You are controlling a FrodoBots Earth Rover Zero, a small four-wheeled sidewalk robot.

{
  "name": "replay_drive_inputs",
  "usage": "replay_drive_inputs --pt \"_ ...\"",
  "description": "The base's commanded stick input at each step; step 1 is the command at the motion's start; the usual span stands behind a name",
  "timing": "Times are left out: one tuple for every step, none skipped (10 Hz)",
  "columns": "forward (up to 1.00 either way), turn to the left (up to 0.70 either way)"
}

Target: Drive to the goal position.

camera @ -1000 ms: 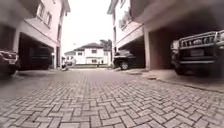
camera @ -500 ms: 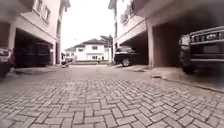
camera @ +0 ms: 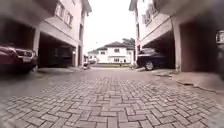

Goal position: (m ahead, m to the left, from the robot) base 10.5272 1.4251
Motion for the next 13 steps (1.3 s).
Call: replay_drive_inputs --pt "0.7 0.0" --pt "0.7 0.0" --pt "0.7 0.0" --pt "0.7 0.0" --pt "0.7 0.0" --pt "0.7 0.0" --pt "0.7 0.0" --pt "0.7 0.0" --pt "0.7 0.0" --pt "0.7 -0.01" --pt "0.7 -0.06" --pt "0.7 -0.18" --pt "0.7 -0.35"
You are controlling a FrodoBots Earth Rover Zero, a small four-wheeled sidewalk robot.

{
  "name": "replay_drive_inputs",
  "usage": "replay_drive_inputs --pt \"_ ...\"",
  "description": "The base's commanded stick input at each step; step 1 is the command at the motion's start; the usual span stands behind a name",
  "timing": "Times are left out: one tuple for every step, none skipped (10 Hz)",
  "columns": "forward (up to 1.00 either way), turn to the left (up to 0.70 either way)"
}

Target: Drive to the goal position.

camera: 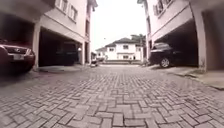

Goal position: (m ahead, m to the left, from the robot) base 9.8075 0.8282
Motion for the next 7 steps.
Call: replay_drive_inputs --pt "0.7 -0.35" --pt "0.7 -0.35" --pt "0.7 -0.35" --pt "0.7 -0.17" --pt "0.7 0.0" --pt "0.7 0.0" --pt "0.7 0.0"
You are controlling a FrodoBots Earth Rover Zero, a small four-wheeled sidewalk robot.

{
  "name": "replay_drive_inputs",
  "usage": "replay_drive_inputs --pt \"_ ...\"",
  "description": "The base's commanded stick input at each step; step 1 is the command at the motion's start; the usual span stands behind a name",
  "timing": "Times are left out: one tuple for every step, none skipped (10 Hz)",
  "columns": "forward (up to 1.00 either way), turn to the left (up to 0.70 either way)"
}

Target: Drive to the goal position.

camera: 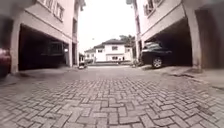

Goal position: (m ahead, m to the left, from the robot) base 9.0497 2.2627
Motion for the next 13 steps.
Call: replay_drive_inputs --pt "0.7 0.0" --pt "0.7 0.0" --pt "0.7 0.0" --pt "0.7 0.0" --pt "0.7 0.0" --pt "0.7 0.0" --pt "0.7 0.0" --pt "0.7 0.0" --pt "0.7 0.0" --pt "0.7 0.0" --pt "0.7 0.0" --pt "0.7 0.0" --pt "0.7 0.0"
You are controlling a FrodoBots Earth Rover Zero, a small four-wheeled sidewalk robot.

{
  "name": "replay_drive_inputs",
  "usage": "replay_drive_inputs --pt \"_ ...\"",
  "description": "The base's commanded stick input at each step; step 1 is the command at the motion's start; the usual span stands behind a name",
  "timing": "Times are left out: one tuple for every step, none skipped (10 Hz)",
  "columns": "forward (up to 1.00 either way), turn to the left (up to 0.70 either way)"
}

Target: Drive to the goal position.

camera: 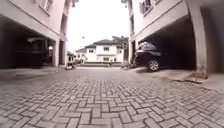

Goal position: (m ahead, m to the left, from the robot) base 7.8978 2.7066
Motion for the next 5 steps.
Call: replay_drive_inputs --pt "0.7 0.0" --pt "0.7 0.0" --pt "0.7 0.0" --pt "0.7 0.0" --pt "0.7 0.0"
